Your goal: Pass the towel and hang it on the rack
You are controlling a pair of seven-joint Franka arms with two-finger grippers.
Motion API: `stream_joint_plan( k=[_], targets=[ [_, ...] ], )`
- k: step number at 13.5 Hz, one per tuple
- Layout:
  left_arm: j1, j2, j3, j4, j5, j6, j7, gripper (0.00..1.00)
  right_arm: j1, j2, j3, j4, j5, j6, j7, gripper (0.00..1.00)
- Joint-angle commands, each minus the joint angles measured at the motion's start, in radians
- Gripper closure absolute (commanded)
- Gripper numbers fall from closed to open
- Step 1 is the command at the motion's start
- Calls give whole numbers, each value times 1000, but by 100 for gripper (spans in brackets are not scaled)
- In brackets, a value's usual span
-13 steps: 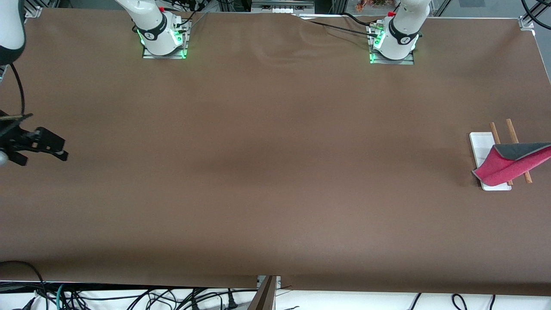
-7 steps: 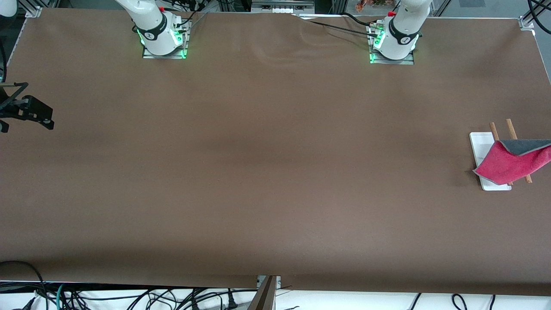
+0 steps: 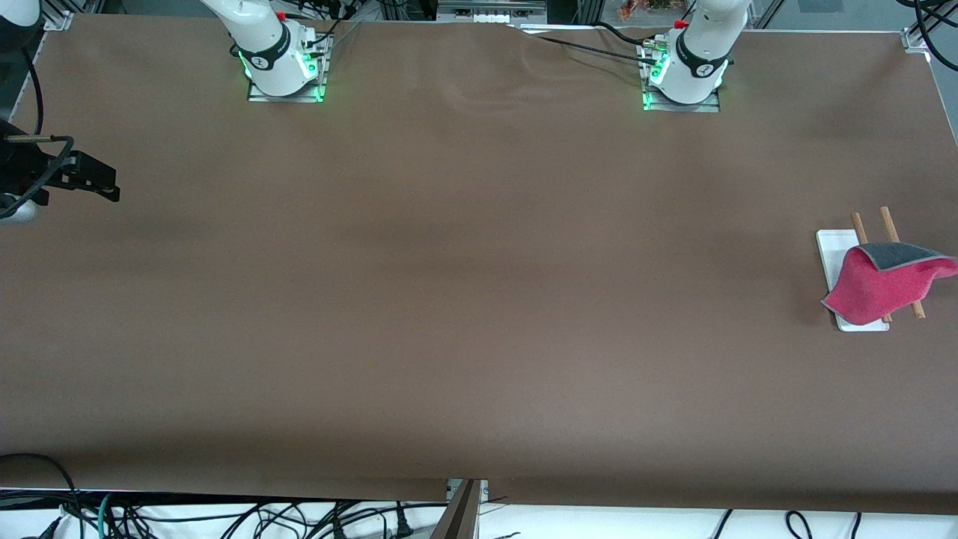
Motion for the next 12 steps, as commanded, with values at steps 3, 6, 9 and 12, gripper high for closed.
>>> stream_joint_plan(
  k=[3, 6, 9, 12],
  targets=[
    [9, 2, -4, 37, 17, -11, 35, 0, 16, -41, 3, -44, 21, -2, 44, 0],
    [-4, -70, -18, 37, 15, -30, 15, 0, 16, -23, 3, -30, 18, -2, 40, 0],
    [-79, -149, -23, 37, 26, -144, -162, 0, 15, -4, 1, -15, 19, -2, 37, 0],
    [-184, -190, -23, 37, 26, -265, -412, 0, 13, -1, 1, -15, 19, 7, 37, 0]
  ],
)
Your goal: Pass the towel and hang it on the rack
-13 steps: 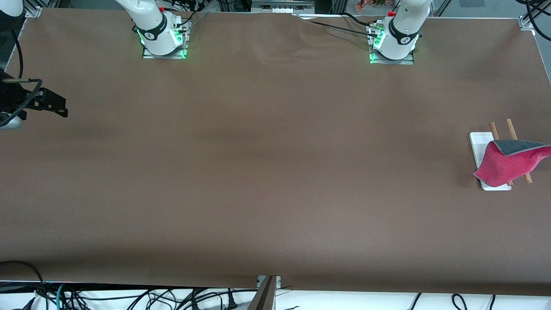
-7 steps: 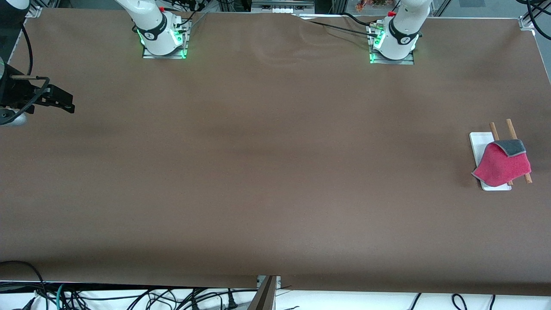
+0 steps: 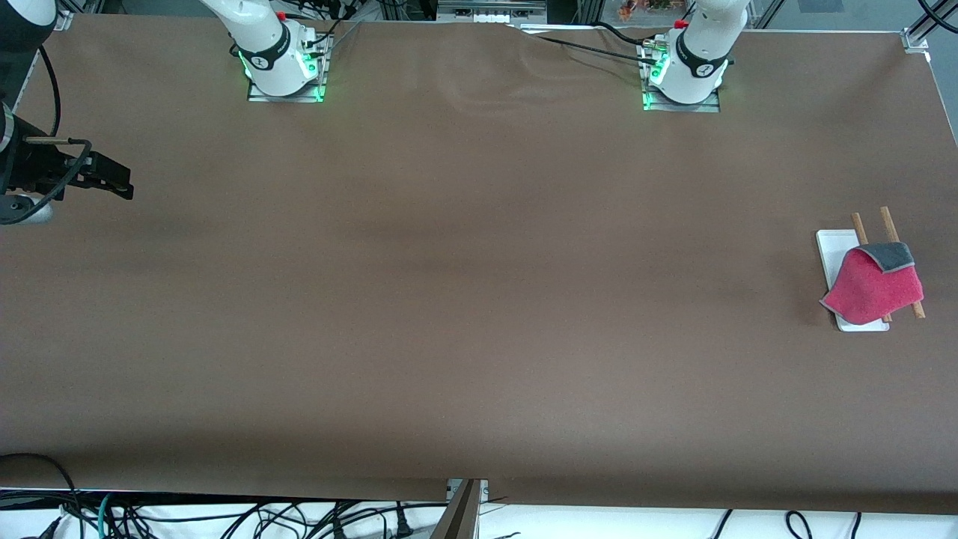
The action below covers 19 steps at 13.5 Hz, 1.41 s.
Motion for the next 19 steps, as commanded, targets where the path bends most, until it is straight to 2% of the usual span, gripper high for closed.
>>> stream_joint_plan(
  k=[1, 7, 9, 11, 12, 14, 17, 19],
  targets=[
    [-91, -41, 5, -12, 27, -75, -223, 0, -6, -3, 1, 2, 18, 5, 5, 0],
    [-364, -122, 6, -15, 46, -187, -737, 0, -4, -1, 1, 2, 18, 7, 5, 0],
    [-468, -196, 15, -48, 72, -193, -923, 0, -4, -1, 1, 2, 18, 7, 5, 0],
    [-571, -298, 23, -186, 102, -176, -1174, 0, -4, -3, 1, 3, 18, 7, 5, 0],
    [-582, -340, 21, -228, 90, -163, -1318, 0, -4, -1, 2, 3, 18, 8, 5, 0],
    [-609, -418, 21, -330, 90, -51, -1515, 0, -4, -1, 1, 3, 18, 7, 5, 0],
    [-613, -529, 21, -508, 101, 136, -1576, 0, -4, -1, 1, 3, 18, 8, 5, 0],
    [-613, -543, 23, -536, 106, 151, -1583, 0, -4, -1, 2, 3, 16, 8, 5, 0]
  ],
)
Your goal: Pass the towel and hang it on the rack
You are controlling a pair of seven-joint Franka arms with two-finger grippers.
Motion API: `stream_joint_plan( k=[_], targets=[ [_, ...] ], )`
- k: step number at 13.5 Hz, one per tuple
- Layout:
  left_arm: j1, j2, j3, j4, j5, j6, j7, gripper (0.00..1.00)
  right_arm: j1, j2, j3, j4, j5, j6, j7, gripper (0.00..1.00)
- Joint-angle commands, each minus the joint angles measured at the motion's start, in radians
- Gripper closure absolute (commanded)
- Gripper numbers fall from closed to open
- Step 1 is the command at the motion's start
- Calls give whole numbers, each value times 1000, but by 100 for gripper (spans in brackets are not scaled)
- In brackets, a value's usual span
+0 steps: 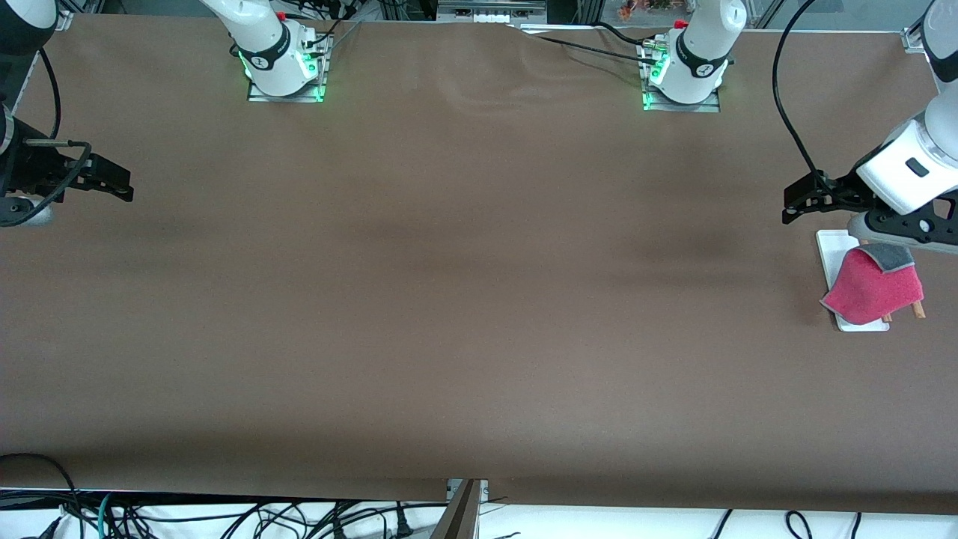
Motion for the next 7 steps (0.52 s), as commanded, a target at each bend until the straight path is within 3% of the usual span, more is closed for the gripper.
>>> stream_joint_plan(
  k=[1, 7],
  targets=[
    [-11, -65, 9, -92, 37, 47, -56, 0, -4, -2, 3, 3, 18, 3, 5, 0],
    [-24, -67, 8, -92, 49, 43, -123, 0, -4, -2, 1, 1, 18, 3, 5, 0]
  ],
)
